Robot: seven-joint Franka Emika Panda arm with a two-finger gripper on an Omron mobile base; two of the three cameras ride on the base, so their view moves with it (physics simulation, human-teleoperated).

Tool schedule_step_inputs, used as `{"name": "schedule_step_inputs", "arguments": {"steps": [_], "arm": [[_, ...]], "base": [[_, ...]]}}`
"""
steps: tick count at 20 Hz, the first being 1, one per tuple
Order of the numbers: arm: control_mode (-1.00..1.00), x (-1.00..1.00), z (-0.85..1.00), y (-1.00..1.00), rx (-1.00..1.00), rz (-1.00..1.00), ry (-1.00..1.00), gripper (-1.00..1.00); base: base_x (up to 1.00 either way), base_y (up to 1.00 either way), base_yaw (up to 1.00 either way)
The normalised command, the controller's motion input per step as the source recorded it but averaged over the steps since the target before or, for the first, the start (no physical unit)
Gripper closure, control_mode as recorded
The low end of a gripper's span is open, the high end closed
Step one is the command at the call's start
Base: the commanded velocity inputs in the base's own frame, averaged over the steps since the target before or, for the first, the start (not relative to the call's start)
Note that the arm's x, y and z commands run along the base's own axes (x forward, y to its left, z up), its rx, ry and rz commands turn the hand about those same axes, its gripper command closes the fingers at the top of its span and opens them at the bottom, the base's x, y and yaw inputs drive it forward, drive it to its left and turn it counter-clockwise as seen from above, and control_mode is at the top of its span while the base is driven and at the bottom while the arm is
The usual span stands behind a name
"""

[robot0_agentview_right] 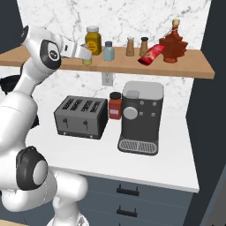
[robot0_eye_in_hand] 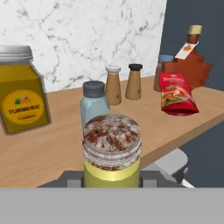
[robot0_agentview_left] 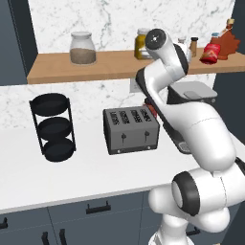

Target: Put the shaker and condiment bottle from the counter next to their counterparts in the cabinet.

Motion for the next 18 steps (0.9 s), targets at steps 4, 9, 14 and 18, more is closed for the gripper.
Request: {"name": "schedule_step_inputs", "arguments": {"steps": [4,9,14,18], "arm": [[-1.0,0.01,-0.01,0.0,0.0,0.02,0.0,1.0],[-1.0,0.17,0.0,0.0,0.0,0.01,0.0,1.0],[-1.0,0.2,0.0,0.0,-0.01,0.02,0.0,1.0],[-1.0,0.2,-0.01,0.0,-0.01,0.02,0.0,1.0]], "base": [[0.0,0.0,0.0],[0.0,0.0,0.0],[0.0,0.0,0.0],[0.0,0.0,0.0]]}}
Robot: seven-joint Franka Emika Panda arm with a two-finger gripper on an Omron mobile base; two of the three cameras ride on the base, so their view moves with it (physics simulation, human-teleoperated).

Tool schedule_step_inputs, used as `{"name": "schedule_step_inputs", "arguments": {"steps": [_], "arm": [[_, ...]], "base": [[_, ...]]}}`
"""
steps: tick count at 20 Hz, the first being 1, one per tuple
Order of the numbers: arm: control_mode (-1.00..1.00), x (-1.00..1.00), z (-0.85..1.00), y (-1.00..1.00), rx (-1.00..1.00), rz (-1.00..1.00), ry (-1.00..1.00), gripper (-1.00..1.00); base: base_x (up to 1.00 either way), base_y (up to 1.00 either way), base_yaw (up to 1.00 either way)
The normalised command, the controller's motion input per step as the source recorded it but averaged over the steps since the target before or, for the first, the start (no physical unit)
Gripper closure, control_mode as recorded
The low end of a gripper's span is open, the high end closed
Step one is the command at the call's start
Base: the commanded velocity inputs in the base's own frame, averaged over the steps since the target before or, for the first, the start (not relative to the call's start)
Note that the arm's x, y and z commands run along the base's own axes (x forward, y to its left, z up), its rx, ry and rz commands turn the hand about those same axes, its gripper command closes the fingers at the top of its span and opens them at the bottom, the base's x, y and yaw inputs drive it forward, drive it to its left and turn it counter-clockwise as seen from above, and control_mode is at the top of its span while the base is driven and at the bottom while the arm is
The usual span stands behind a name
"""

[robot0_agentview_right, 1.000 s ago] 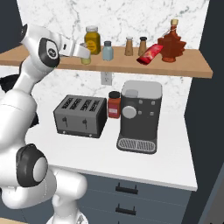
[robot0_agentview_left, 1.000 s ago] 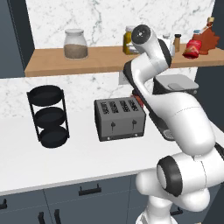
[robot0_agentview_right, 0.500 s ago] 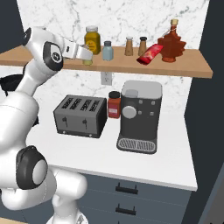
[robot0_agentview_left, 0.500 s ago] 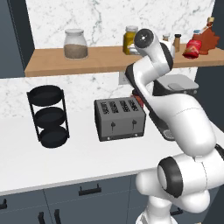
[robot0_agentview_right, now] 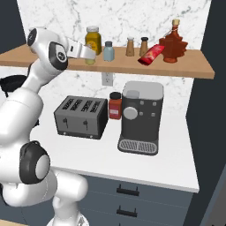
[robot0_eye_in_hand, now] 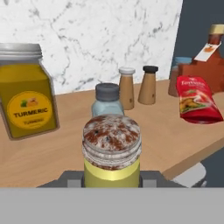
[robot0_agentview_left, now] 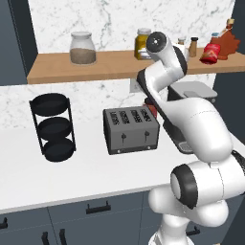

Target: Put the shaker and condiment bottle from the counter next to their counterparts in the cabinet.

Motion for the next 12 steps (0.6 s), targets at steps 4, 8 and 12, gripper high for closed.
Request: {"name": "schedule_step_inputs", "arguments": {"steps": [4,8,12], "arm": [[-1.0,0.21,-0.01,0.0,0.0,0.02,0.0,1.0],[-1.0,0.23,-0.04,0.0,-0.02,0.02,0.0,1.0],[-1.0,0.25,-0.07,0.0,-0.02,0.03,0.0,1.0]], "base": [[0.0,0.0,0.0],[0.0,0.0,0.0],[0.0,0.0,0.0]]}}
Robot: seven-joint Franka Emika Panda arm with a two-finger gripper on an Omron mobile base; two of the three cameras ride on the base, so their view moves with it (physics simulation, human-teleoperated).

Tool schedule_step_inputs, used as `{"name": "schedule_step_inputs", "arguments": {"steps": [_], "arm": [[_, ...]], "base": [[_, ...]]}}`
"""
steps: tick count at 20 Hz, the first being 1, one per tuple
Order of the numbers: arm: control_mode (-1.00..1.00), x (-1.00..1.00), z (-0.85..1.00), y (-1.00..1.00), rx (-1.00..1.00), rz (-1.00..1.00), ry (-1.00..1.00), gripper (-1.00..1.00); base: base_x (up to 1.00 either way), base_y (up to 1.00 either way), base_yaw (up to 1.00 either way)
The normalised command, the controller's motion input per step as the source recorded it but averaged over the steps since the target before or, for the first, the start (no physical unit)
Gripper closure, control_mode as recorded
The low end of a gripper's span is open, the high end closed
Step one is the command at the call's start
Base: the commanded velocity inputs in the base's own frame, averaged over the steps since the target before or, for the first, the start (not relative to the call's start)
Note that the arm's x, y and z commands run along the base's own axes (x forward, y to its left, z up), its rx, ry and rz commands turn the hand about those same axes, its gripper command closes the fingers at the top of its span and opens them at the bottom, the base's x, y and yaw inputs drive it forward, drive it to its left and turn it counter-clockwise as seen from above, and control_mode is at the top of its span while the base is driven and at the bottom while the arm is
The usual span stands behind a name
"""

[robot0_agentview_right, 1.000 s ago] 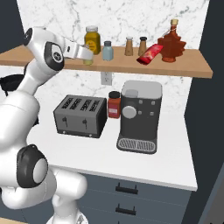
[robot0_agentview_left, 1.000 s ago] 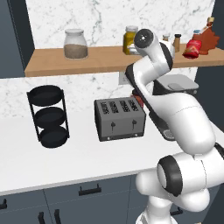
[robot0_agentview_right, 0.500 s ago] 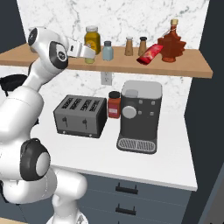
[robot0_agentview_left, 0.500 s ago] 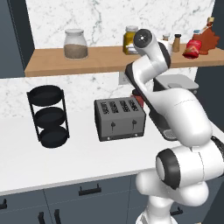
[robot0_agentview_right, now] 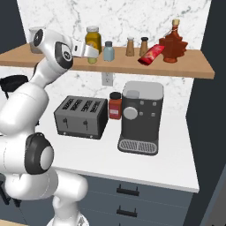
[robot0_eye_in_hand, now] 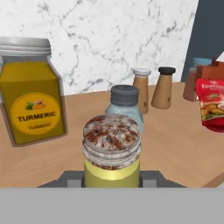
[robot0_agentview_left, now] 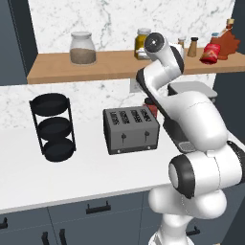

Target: Put the shaker and condiment bottle from the counter next to their counterparts in the cabinet.

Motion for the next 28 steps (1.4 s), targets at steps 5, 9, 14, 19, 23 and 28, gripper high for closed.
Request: {"name": "schedule_step_inputs", "arguments": {"steps": [5,9,14,19,23,28], "arm": [[-1.0,0.22,-0.07,0.0,-0.01,0.03,0.0,1.0],[-1.0,0.21,-0.03,0.0,0.0,0.03,0.0,1.0],[-1.0,0.22,0.0,0.0,0.0,0.03,-0.01,1.0],[-1.0,0.23,0.0,0.0,0.0,0.02,-0.01,1.0],[-1.0,0.2,0.0,-0.02,0.0,0.01,-0.02,1.0],[-1.0,0.19,0.0,-0.05,0.0,0.01,-0.03,1.0]], "base": [[0.0,0.0,0.0],[0.0,0.0,0.0],[0.0,0.0,0.0],[0.0,0.0,0.0],[0.0,0.0,0.0],[0.0,0.0,0.0]]}}
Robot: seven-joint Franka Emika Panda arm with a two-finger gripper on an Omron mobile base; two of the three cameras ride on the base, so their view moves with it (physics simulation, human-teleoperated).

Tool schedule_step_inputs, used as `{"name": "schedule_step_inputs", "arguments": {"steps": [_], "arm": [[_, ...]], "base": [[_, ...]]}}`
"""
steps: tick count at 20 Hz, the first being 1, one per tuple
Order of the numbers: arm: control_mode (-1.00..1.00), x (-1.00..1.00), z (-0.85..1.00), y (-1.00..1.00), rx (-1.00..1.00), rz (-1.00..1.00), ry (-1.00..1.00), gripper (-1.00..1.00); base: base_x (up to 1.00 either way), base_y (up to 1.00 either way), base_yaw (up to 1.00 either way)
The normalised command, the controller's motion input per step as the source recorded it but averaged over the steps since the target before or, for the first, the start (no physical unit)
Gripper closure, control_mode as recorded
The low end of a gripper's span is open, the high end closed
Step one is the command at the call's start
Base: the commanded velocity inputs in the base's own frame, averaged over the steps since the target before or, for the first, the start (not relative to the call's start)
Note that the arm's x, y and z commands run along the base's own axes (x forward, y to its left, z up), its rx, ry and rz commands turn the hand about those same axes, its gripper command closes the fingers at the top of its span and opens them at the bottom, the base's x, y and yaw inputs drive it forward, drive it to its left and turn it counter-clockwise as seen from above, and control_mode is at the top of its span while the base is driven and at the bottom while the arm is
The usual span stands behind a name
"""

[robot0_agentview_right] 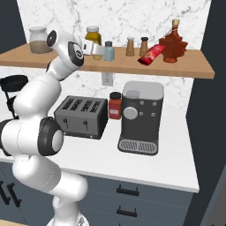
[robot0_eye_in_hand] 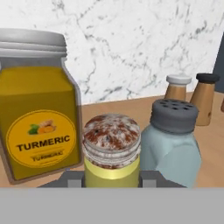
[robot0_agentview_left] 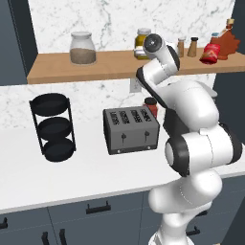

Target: Put the shaker and condiment bottle from the counter next to their counterparts in the cabinet.

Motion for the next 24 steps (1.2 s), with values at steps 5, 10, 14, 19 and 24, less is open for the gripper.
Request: {"name": "schedule_step_inputs", "arguments": {"steps": [5,10,14,19,24], "arm": [[-1.0,0.03,-0.04,-0.03,0.0,0.01,-0.05,-1.0],[-1.0,0.0,-0.01,0.0,0.0,0.01,-0.03,-1.0],[-1.0,0.0,0.0,0.0,0.0,0.02,-0.02,-1.0],[-1.0,0.0,0.0,0.0,0.0,0.02,-0.01,-1.0],[-1.0,-0.11,0.0,0.0,0.0,0.04,-0.01,-1.0]], "base": [[0.0,0.0,0.0],[0.0,0.0,0.0],[0.0,0.0,0.0],[0.0,0.0,0.0],[0.0,0.0,0.0]]}}
